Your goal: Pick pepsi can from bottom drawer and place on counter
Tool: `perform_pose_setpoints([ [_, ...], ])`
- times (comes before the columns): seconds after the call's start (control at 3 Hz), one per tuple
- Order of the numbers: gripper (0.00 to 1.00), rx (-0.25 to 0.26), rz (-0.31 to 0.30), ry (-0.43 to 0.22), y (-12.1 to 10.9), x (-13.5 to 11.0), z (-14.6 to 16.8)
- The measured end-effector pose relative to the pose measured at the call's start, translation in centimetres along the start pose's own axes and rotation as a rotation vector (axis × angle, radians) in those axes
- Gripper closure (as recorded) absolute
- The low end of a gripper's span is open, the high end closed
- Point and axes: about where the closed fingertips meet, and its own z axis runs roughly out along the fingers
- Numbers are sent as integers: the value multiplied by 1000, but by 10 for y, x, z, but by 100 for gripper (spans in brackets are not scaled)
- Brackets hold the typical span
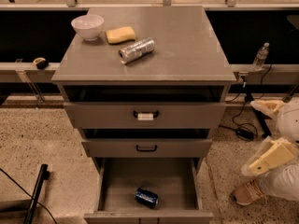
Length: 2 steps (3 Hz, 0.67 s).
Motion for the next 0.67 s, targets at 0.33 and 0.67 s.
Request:
perform_pose_setpoints([
  [0.33,0,-73,-15,-87,2,-12,10],
  [0.67,0,-114,-23,-134,4,-18,14],
])
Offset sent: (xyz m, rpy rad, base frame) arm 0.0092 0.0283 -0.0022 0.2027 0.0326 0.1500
